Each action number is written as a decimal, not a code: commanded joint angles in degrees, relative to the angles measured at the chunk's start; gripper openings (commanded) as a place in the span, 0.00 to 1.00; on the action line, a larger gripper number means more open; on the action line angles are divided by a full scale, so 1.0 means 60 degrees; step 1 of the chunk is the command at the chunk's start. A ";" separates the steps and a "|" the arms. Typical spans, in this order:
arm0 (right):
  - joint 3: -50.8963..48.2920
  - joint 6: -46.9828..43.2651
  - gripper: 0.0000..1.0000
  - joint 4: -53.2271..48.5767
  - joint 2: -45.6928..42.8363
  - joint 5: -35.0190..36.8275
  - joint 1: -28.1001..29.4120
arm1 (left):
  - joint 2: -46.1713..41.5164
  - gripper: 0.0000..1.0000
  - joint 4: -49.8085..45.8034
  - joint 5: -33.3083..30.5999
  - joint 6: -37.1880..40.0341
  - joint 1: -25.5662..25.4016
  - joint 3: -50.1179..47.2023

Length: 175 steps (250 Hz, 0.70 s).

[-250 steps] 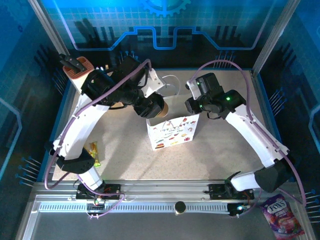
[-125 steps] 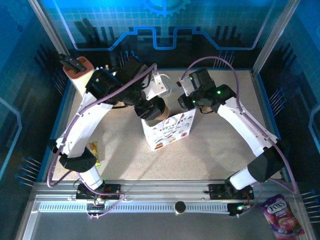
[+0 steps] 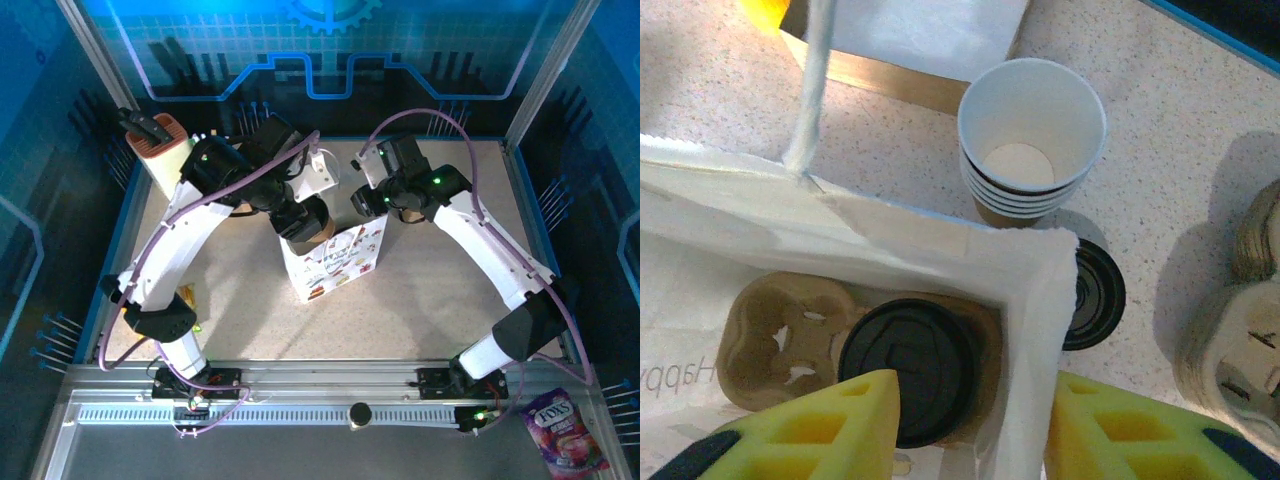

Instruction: Pack the takeout coffee

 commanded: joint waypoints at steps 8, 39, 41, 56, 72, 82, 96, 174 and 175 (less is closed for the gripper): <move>0.0229 -0.0160 0.44 -0.0344 -0.0228 0.0306 0.0117 | 0.0113 0.61 -0.0249 -0.0074 0.0028 0.0136 -0.0230; 0.0214 -0.0167 0.45 -0.0401 -0.0301 0.0431 0.0116 | 0.0079 0.61 -0.0221 -0.0176 0.0028 0.0135 -0.0507; 0.0207 -0.0160 0.45 -0.0404 -0.0302 0.0432 0.0116 | 0.0073 0.61 -0.0207 -0.0207 0.0025 0.0135 -0.0541; 0.0200 -0.0167 0.47 -0.0431 -0.0331 0.0476 0.0116 | 0.0027 0.61 -0.0174 -0.0388 0.0037 0.0139 -0.0746; 0.0185 -0.0167 0.49 -0.0426 -0.0373 0.0496 0.0116 | 0.0023 0.61 -0.0144 -0.0464 0.0029 0.0135 -0.0890; 0.0161 -0.0167 0.51 -0.0412 -0.0400 0.0482 0.0116 | 0.0076 0.60 -0.0116 -0.0491 0.0015 0.0135 -0.0942; 0.0099 -0.0166 0.52 -0.0361 -0.0433 0.0527 0.0116 | 0.0143 0.60 -0.0102 -0.0538 0.0018 0.0137 -0.1032; -0.0241 -0.0159 0.52 -0.0309 -0.0522 0.0693 0.0116 | 0.0668 0.59 -0.0114 -0.0570 -0.0030 0.0135 -0.0887; -0.0248 -0.0163 0.52 -0.0308 -0.0529 0.0687 0.0116 | 0.0670 0.59 -0.0114 -0.0577 -0.0037 0.0135 -0.0886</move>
